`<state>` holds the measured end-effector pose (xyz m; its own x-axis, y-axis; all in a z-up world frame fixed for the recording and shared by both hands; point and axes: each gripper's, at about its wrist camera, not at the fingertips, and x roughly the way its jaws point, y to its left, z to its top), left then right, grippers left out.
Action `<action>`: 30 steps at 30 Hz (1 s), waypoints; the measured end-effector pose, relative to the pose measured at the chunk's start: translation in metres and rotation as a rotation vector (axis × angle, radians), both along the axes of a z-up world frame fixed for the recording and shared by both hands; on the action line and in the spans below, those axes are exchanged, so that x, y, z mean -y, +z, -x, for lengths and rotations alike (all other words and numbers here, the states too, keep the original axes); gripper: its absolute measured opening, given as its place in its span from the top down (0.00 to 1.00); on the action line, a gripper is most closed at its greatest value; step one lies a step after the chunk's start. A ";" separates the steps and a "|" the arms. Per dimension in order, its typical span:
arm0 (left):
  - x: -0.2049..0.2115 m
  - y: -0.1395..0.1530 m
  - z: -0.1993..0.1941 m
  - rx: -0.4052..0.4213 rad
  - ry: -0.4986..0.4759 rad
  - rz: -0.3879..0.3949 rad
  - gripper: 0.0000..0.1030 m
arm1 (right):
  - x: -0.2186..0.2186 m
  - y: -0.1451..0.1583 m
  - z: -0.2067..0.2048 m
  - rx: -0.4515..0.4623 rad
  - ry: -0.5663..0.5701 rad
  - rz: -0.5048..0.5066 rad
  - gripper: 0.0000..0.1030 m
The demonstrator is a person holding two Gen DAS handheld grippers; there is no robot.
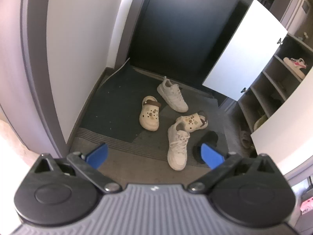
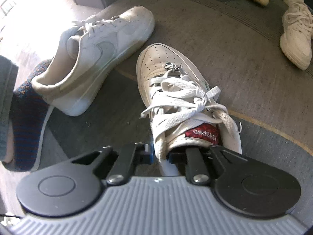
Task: Organize scattered shoes
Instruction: 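Carry the sneaker with the right gripper and set it beside another sneaker, then open the right gripper and lift it away from the sneakers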
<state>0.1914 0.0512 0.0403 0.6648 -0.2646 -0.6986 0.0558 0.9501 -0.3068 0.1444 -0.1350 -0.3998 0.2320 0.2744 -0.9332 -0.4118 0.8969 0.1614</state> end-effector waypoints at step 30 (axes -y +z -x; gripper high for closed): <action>0.024 0.012 0.027 0.113 -0.065 -0.124 0.00 | -0.105 0.004 -0.033 0.101 -0.297 -0.051 0.83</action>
